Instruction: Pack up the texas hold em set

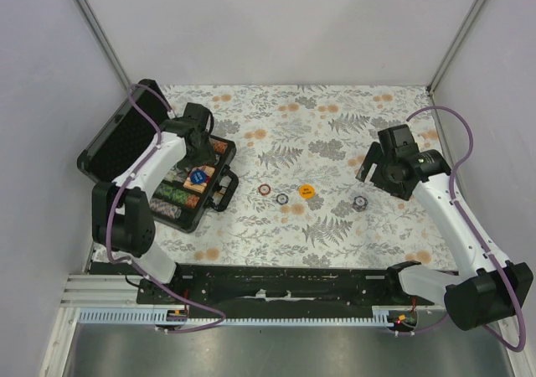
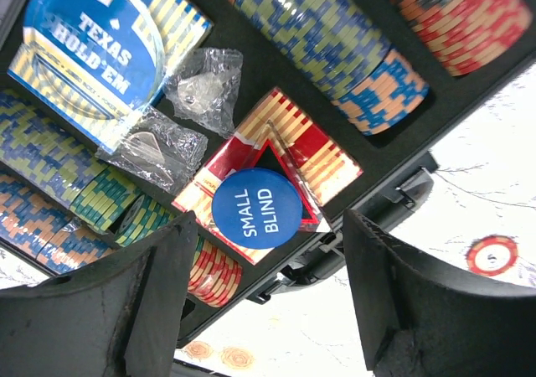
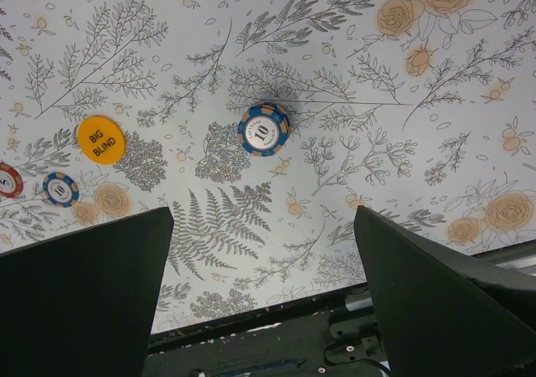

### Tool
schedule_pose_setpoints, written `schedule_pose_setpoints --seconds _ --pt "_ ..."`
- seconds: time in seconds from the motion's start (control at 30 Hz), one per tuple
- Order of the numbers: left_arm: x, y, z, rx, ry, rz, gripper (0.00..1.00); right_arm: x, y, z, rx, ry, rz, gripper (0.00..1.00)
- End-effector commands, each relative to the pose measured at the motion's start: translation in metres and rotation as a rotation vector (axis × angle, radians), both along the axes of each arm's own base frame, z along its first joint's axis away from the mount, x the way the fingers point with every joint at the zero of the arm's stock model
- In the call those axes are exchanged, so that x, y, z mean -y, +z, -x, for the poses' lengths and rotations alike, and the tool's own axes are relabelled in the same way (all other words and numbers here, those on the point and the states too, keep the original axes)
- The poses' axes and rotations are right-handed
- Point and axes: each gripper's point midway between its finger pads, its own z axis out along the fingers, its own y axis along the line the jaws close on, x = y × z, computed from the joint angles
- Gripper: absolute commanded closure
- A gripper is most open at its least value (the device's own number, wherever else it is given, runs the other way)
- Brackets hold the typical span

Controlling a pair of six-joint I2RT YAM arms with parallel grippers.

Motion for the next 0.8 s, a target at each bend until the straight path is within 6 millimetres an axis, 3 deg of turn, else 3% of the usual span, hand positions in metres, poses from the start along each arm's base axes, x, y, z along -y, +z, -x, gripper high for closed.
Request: schedule_pose_setpoints --seconds 0.0,0.1,0.23,0.6,0.77 --pt "0.009 0.051 -0.012 0.137 -0.054 0.042 0.22 -0.003 0.009 -0.008 0.042 0.007 -0.017 0.03" --pt "0.029 0.058 -0.011 0.156 -0.127 0.075 0.19 -0.003 0.01 -0.008 0.044 0.007 -0.019 0.03" --pt "0.085 0.055 -0.008 0.166 -0.285 0.106 0.16 -0.004 0.008 -0.008 0.036 0.008 -0.021 0.03" --pt "0.259 0.001 0.028 0.083 -0.72 0.086 0.11 -0.002 0.028 -0.007 0.081 0.008 -0.028 0.03" --pt "0.301 -0.027 0.039 0.036 -0.822 0.147 0.12 0.012 0.037 -0.003 0.102 -0.021 0.029 0.02"
